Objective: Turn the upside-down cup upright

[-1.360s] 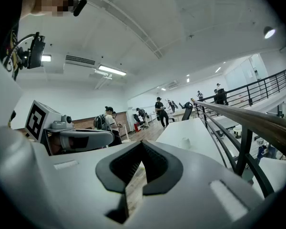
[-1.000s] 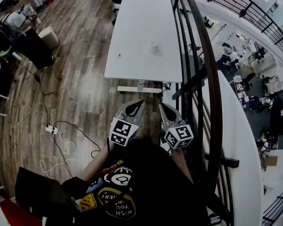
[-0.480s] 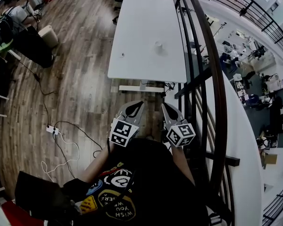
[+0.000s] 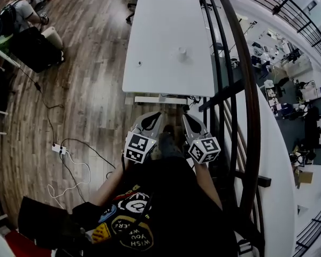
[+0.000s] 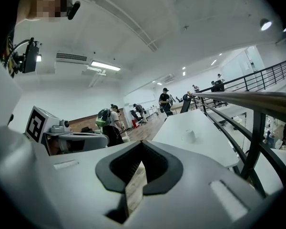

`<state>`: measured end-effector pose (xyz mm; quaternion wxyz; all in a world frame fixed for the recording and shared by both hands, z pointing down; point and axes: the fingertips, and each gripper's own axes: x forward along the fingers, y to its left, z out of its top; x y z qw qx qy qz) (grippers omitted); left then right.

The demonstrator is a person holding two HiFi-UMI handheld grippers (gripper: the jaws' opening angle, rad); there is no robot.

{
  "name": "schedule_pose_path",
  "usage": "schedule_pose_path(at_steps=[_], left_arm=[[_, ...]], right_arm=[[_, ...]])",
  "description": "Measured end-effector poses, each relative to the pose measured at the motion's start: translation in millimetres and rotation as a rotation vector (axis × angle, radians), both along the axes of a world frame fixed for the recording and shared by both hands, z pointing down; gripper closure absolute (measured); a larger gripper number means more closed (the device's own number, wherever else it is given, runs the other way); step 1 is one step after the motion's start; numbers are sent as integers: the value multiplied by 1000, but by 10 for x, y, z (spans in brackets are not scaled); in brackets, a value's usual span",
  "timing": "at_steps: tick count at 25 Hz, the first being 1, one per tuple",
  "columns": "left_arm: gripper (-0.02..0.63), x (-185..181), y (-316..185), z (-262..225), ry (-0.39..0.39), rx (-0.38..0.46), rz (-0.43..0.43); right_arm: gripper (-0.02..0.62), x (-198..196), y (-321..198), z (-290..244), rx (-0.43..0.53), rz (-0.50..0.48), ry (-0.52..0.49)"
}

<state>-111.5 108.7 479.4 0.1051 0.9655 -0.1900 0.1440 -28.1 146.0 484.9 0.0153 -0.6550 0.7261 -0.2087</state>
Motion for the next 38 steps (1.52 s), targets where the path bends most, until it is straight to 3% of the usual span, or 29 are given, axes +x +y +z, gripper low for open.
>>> schedule_pose_path(at_steps=[7, 12, 18, 19, 20, 22, 25, 30, 35, 38], left_arm=[[601, 716, -697, 178, -10, 25, 46], [601, 1439, -1389, 759, -46, -33, 104], [601, 1730, -2085, 1384, -131, -128, -67], [601, 1758, -2163, 1426, -132, -138, -90], [601, 1782, -2222, 1464, -140, -143, -100], [601, 1780, -2254, 1538, -172, -150, -92], [601, 1697, -2279, 1613, -204, -168, -78], [601, 1634, -2470, 1670, -221, -200, -77], [601, 1731, -2745, 1626, -208, -187, -27], [601, 1808, -2877, 1642, -217, -178, 6]], right_arm=[[598, 657, -759, 258, 12, -7, 14], [598, 1222, -1507, 971, -108, -70, 99], [598, 1875, -2351, 1896, -164, -52, 192], [583, 1985, -2530, 2044, -169, -42, 198], [485, 2082, -2721, 2181, -174, -34, 199], [354, 2212, -3063, 2429, -188, -28, 209], [249, 2302, -3482, 2722, -222, -43, 267], [175, 2388, -3746, 2912, -365, -47, 364], [152, 2366, -3839, 2996, -441, -82, 389], [169, 2358, -3845, 3007, -457, -93, 394]])
